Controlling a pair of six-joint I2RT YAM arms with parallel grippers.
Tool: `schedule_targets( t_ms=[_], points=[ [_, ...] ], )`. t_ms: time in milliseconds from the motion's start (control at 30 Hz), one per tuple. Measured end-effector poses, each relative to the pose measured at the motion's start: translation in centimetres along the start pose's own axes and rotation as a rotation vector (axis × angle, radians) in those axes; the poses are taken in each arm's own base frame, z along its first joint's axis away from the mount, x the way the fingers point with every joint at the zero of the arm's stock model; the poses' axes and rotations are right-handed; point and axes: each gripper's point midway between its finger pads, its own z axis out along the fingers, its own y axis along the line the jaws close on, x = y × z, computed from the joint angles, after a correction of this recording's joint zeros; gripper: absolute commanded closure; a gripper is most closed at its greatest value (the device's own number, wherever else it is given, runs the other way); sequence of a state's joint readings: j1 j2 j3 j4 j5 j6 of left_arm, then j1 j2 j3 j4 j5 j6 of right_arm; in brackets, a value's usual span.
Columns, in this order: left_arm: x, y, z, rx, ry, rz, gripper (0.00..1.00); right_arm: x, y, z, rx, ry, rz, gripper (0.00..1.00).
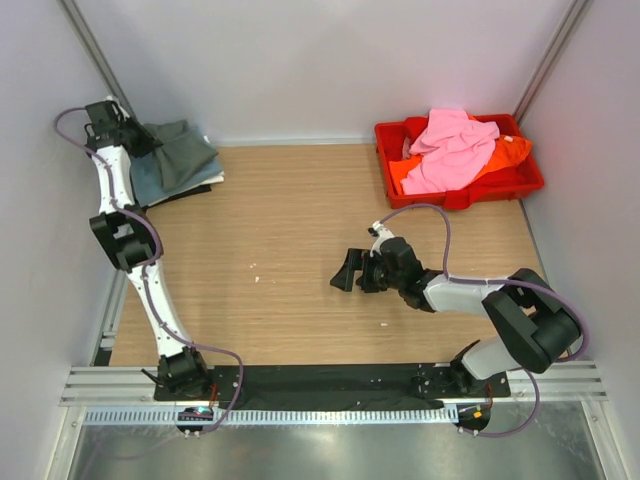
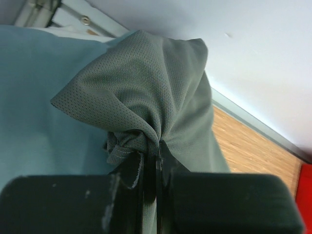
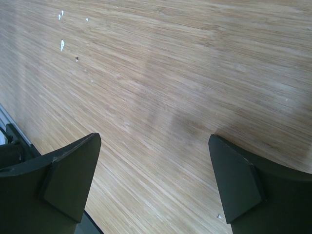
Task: Fold and stack the t-shirts
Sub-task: Neatly place the folded tshirt to the corner
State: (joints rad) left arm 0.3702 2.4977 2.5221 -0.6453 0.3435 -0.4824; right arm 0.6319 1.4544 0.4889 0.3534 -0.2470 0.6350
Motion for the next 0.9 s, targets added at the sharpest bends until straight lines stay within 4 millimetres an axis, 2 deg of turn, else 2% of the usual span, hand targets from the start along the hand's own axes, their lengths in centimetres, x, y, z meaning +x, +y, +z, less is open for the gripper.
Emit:
schedule_targets(
  t_ms=[67, 100, 167, 367, 567, 733, 900],
  points=[
    [-0.1, 0.9, 0.2, -0.011, -0.002, -0.004, 0.63, 0.0, 0.0, 0.0, -0.001, 0.000, 0.000, 0.00],
    [0.0, 1.3, 0.4, -0.017, -0.001, -0.003, 0.31, 0.0, 0.0, 0.0, -0.003, 0.001, -0.001, 0.00],
    [0.2, 2.3, 0.9, -0.035, -0.001, -0.001, 0.01, 0.0, 0.1, 0.1, -0.007, 0.002, -0.001, 0.00],
    [2.2, 4.6, 2.2, -0.118, 0.040, -0.019, 0.00, 0.0, 0.2, 0.2, -0.014, 0.004, -0.002, 0.00],
    [2.8, 5.1, 0.9, -0.188, 0.048, -0.031, 0.00, 0.0, 0.2, 0.2, -0.015, 0.005, -0.002, 0.00],
    [2.9, 3.3, -1.8, -0.230, 0.036, -0.017, 0.00, 0.0, 0.2, 0.2, -0.016, 0.005, -0.002, 0.00],
    [2.5, -0.5, -3.3, -0.237, -0.007, 0.052, 0.00, 0.0, 0.3, 0.2, -0.017, 0.004, -0.002, 0.00]
  ],
)
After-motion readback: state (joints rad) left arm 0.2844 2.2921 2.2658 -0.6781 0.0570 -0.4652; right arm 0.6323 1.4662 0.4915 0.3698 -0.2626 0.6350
